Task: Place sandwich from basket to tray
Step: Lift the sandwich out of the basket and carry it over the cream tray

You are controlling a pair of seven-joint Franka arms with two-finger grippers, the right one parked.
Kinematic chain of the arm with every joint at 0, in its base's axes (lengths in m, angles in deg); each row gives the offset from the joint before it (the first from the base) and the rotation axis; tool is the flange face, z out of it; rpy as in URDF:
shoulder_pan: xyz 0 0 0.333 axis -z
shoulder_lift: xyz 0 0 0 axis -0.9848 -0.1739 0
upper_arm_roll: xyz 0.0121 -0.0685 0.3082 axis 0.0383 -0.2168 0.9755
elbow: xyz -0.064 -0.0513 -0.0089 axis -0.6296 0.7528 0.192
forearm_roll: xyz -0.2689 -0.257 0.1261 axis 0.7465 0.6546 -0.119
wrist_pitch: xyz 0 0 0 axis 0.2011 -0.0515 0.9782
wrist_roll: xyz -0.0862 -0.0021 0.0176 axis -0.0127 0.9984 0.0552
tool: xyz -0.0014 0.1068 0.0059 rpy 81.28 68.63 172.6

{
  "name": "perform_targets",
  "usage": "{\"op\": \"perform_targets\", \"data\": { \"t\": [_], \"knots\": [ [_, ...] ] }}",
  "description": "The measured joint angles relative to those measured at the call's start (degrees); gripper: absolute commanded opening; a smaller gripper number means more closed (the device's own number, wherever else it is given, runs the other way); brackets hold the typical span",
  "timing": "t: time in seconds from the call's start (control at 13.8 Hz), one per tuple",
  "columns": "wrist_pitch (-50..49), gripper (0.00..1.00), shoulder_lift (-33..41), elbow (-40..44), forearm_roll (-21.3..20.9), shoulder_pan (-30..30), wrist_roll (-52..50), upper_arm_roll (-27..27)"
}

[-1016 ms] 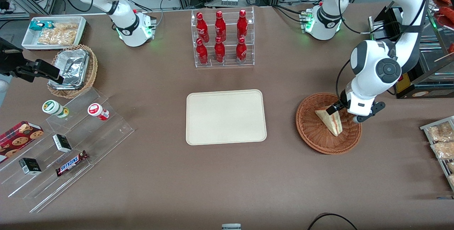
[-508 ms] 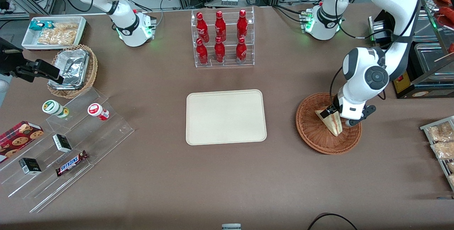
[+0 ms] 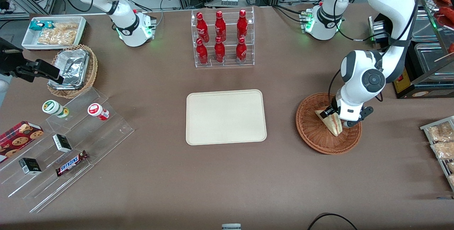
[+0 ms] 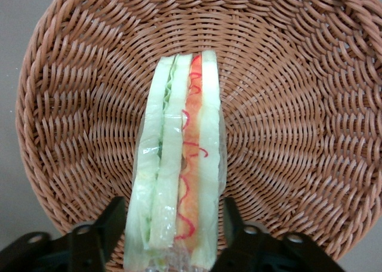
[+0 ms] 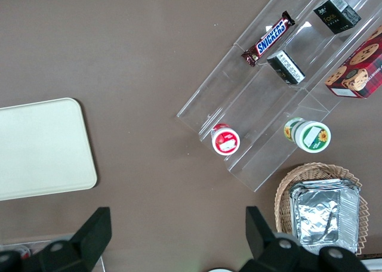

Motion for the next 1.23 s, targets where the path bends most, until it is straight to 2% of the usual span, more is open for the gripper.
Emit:
{"op": "perform_targets", "data": {
  "t": [0.36,0.58,0.87,1.23],
  "knots": [
    [-0.4,0.11,0.6,0.8,0.0,0.0,2.5,0.0],
    [-9.1,0.10,2.2,5.0,0.0,1.1,3.8,-0.1],
    [-21.8,0.10,3.3,12.1,-0.1,6.4,5.4,-0.3],
    [-23.0,0.09,0.7,16.0,0.0,16.1,6.7,-0.6]
  ]
}}
